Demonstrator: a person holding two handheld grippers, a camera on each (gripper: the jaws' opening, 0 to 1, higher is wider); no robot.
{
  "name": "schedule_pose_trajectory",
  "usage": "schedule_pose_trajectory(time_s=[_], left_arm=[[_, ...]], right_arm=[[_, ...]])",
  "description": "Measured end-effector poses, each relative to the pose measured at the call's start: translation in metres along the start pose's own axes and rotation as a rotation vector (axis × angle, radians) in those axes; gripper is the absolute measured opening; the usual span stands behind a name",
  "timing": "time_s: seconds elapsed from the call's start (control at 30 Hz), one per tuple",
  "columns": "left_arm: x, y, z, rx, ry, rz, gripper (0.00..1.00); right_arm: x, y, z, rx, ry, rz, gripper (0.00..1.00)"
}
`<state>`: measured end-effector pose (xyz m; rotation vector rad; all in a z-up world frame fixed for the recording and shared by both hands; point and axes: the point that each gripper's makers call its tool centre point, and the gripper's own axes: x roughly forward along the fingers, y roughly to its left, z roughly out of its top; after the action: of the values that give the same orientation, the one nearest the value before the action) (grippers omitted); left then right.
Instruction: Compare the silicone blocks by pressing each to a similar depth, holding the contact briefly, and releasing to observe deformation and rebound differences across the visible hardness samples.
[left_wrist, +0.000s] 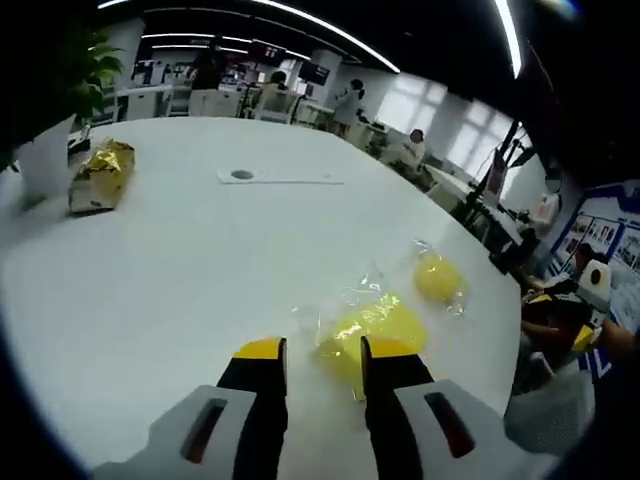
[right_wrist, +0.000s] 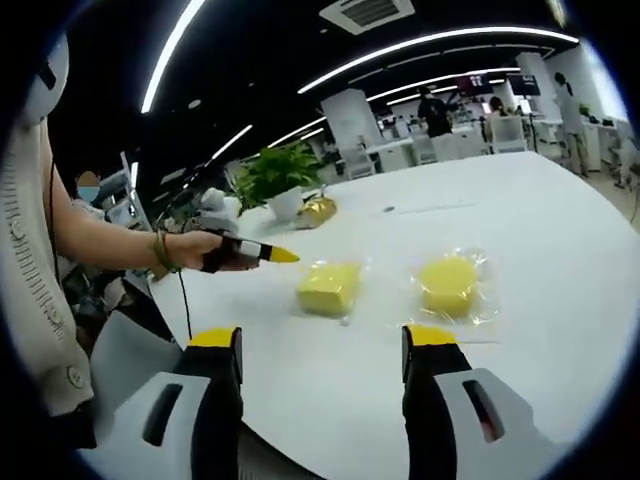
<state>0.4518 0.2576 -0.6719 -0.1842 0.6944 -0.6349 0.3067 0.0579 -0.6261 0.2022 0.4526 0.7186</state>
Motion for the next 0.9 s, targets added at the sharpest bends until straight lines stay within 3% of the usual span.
schedule_pose_trajectory(time_s=[0.3, 0.43, 0.73, 0.9], left_arm=[[-0.058, -0.043, -0.005, 0.036, -0.114, -0.009, 0.35], [-0.079, -0.058, -0.015, 0.047, -0.152, -0.007, 0.35], [-0.118, -0.076, -0.040, 0.073, -0.183, 0.012, 0.45], [-0.132, -0.084, -0.046, 0.163, -0.180, 0.019, 0.53]], right_arm=[[0.002, 0.017, 0.009, -0.043, -0.003, 0.044, 0.59], [-0.001, 0.026, 0.013, -0.058, -0.015, 0.065, 0.59], [-0.004, 0.031, 0.013, -0.122, 0.019, 0.087, 0.62], [-0.006, 0.029, 0.006, -0.124, 0.030, 0.084, 0.65]])
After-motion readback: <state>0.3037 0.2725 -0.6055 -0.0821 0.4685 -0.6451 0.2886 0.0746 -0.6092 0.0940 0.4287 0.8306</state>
